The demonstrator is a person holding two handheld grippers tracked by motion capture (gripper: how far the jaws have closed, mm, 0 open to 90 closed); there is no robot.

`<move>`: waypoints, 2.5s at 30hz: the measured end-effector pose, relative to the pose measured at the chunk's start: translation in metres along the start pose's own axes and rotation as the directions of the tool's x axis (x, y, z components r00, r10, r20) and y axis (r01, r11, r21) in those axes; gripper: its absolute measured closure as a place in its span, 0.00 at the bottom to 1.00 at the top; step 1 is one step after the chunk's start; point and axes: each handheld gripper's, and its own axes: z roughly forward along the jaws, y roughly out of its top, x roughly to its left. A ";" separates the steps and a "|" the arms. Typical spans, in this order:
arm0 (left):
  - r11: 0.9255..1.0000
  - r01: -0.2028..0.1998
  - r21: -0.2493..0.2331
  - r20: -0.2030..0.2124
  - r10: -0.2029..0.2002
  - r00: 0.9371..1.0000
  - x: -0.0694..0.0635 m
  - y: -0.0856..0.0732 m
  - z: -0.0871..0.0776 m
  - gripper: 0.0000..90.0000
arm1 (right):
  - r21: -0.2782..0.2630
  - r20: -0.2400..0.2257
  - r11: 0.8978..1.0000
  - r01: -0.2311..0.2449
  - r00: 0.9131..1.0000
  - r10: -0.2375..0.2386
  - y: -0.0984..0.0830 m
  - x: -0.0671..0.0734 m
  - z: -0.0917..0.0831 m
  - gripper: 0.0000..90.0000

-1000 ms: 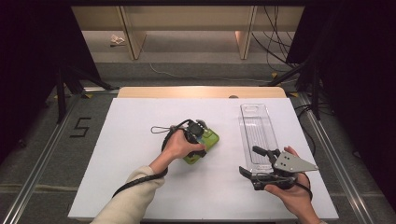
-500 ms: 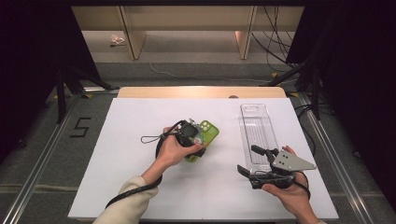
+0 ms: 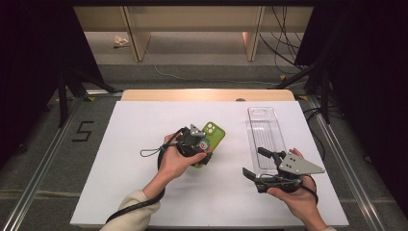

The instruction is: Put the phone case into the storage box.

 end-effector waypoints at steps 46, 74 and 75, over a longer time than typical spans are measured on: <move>0.976 -0.050 -0.211 -0.012 0.049 0.999 -0.030 -0.024 -0.036 0.18 | 0.006 0.035 1.000 -0.020 0.999 0.019 0.026 0.002 0.030 0.13; 0.961 -0.077 -0.265 -0.004 0.079 0.997 -0.046 -0.031 -0.042 0.18 | 0.010 0.049 1.000 -0.030 0.998 0.029 0.038 -0.003 0.058 0.14; 0.961 -0.081 -0.266 -0.004 0.083 0.997 -0.047 -0.031 -0.042 0.18 | 0.012 0.049 0.999 -0.030 0.998 0.030 0.039 -0.002 0.060 0.14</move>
